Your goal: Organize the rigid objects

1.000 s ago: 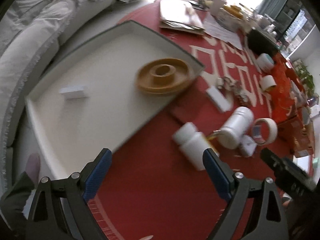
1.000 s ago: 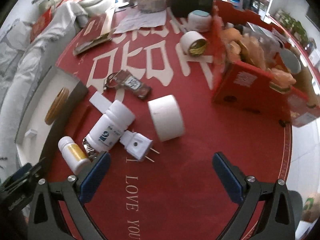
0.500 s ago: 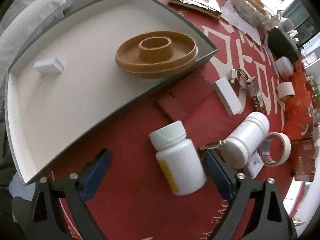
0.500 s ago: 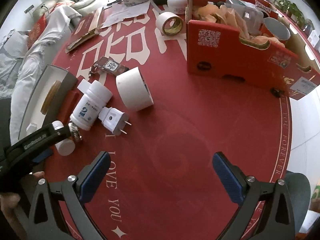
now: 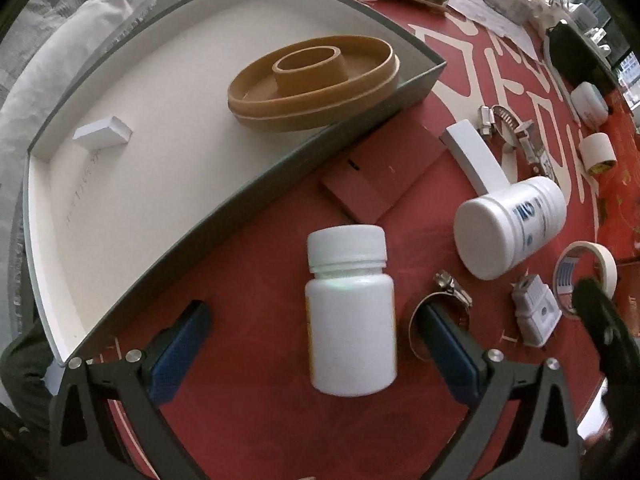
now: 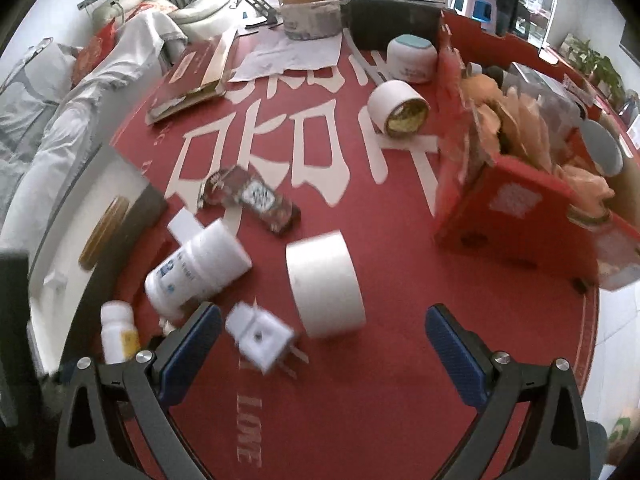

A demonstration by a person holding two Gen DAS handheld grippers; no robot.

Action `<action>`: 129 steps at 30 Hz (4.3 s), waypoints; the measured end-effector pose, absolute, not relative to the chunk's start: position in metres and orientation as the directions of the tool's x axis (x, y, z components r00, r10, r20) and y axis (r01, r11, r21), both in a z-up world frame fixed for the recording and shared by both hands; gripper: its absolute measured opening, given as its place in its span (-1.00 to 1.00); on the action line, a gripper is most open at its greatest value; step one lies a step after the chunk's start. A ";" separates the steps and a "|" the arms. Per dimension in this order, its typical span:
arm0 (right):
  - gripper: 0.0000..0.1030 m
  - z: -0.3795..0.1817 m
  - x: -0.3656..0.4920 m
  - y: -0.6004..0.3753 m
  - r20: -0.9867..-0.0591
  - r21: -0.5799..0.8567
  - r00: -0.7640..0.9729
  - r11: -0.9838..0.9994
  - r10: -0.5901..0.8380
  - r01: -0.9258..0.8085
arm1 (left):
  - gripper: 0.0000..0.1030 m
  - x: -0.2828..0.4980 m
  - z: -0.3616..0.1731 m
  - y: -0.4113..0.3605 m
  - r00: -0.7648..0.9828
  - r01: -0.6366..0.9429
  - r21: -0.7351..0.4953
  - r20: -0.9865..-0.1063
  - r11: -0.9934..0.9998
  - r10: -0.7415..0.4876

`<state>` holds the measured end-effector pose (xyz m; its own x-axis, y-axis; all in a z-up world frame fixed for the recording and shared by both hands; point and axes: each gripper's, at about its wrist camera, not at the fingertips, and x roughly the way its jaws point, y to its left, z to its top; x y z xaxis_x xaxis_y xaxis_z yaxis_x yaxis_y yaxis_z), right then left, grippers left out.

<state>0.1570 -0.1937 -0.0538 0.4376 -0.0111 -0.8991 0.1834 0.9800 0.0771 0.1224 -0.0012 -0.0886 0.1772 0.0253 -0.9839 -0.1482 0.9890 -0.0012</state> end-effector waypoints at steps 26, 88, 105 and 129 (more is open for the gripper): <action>-0.41 -0.052 0.050 -0.216 -0.927 0.235 0.342 0.947 0.151 0.220 | -0.26 0.023 -0.045 -0.028 0.344 0.175 -0.005 -0.937 0.984 -0.066; -0.41 -0.072 0.005 -0.171 -0.965 0.144 0.244 0.974 0.099 0.174 | 0.04 -0.008 -0.027 0.031 0.429 0.114 -0.139 -0.886 0.984 -0.175; -0.41 -0.072 0.003 -0.180 -0.961 0.165 0.252 0.969 0.116 0.184 | -0.26 0.047 -0.075 0.007 0.327 0.184 -0.007 -0.943 0.983 -0.068; -0.41 0.071 0.111 -0.108 -0.789 0.318 0.544 0.947 0.285 -0.035 | -0.26 0.062 0.146 0.086 0.706 -0.037 -0.237 -0.694 0.971 -0.143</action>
<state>0.1109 -0.1081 0.0707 0.5438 0.2850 -0.7893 -0.0354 0.9475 0.3178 0.0621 0.0857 0.1461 0.7056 -0.1425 -0.6942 -0.0368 0.9709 -0.2367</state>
